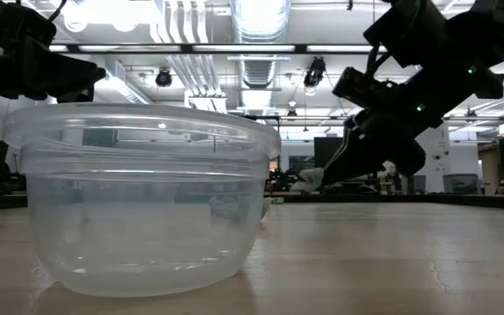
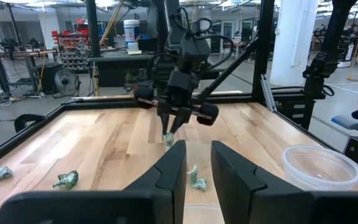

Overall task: Pick and place Stevia / Truvia into bins
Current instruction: Put the stevia packet into the round transparent container

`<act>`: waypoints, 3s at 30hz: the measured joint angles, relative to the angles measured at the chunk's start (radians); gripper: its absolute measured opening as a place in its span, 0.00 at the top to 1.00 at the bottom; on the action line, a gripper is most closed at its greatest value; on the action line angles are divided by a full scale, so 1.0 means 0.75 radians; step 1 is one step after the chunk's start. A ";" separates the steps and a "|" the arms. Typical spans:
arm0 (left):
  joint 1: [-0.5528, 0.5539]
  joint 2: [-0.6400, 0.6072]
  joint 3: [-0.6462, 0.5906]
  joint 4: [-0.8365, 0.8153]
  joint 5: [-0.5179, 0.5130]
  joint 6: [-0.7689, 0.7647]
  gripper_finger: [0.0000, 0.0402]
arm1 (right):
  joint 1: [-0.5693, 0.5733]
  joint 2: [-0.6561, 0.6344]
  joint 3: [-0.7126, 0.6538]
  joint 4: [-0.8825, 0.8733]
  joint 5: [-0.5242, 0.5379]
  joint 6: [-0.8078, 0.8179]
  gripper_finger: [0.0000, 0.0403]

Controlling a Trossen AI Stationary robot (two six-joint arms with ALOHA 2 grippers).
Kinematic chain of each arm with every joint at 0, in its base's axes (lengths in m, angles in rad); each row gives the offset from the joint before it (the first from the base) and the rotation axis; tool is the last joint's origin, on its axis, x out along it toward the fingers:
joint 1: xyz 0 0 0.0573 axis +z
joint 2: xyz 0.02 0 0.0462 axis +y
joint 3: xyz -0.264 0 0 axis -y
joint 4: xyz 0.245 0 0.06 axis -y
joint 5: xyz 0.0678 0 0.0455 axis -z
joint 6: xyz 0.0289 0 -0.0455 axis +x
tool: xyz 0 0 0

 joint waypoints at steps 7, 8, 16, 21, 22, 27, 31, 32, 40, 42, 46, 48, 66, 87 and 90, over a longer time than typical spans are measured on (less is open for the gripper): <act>0.000 0.000 0.000 0.000 -0.001 0.000 0.86 | 0.043 -0.015 0.017 -0.173 -0.063 -0.016 0.97; 0.000 0.000 0.000 0.000 0.000 0.000 0.86 | 0.058 -0.038 0.016 -0.184 0.098 0.016 0.97; 0.000 0.000 0.000 0.001 0.000 0.000 0.86 | 0.137 -0.199 0.006 -0.158 0.182 -0.006 0.97; 0.000 0.000 0.000 0.000 0.000 0.000 0.86 | 0.175 -0.212 0.006 -0.047 0.064 -0.077 0.97; 0.001 0.000 0.000 0.000 -0.001 0.000 0.86 | 0.176 -0.210 0.005 -0.012 0.016 -0.091 0.97; 0.000 0.000 0.000 0.000 0.000 0.000 0.86 | 0.179 -0.182 0.002 0.186 -0.162 -0.153 0.97; 0.000 0.001 0.000 0.000 0.000 0.000 0.86 | 0.179 -0.177 -0.001 0.249 -0.242 -0.167 0.97; 0.000 0.000 0.000 -0.001 0.000 0.000 0.86 | 0.177 -0.177 -0.001 0.256 -0.260 -0.168 0.97; 0.000 0.000 0.000 0.000 0.000 0.000 0.86 | 0.177 -0.124 -0.026 0.462 -0.387 -0.214 0.97; 0.000 0.000 0.000 -0.001 0.000 0.000 0.86 | 0.178 -0.094 -0.028 0.552 -0.440 -0.232 0.97; 0.000 0.000 0.000 0.000 0.000 0.000 0.86 | 0.177 -0.030 -0.028 0.682 -0.543 -0.242 0.97; 0.000 0.000 0.000 0.000 0.000 -0.001 0.86 | 0.176 0.010 -0.024 0.734 -0.562 -0.259 0.97; 0.000 0.002 0.000 0.001 -0.001 0.000 0.86 | 0.172 0.325 0.214 0.878 -0.733 -0.332 0.97; 0.000 0.009 0.000 0.000 0.000 0.000 0.86 | 0.172 0.506 0.433 0.831 -0.915 -0.326 0.97; 0.000 0.009 0.000 -0.001 0.000 -0.001 0.86 | 0.172 0.506 0.441 0.828 -0.916 -0.326 0.97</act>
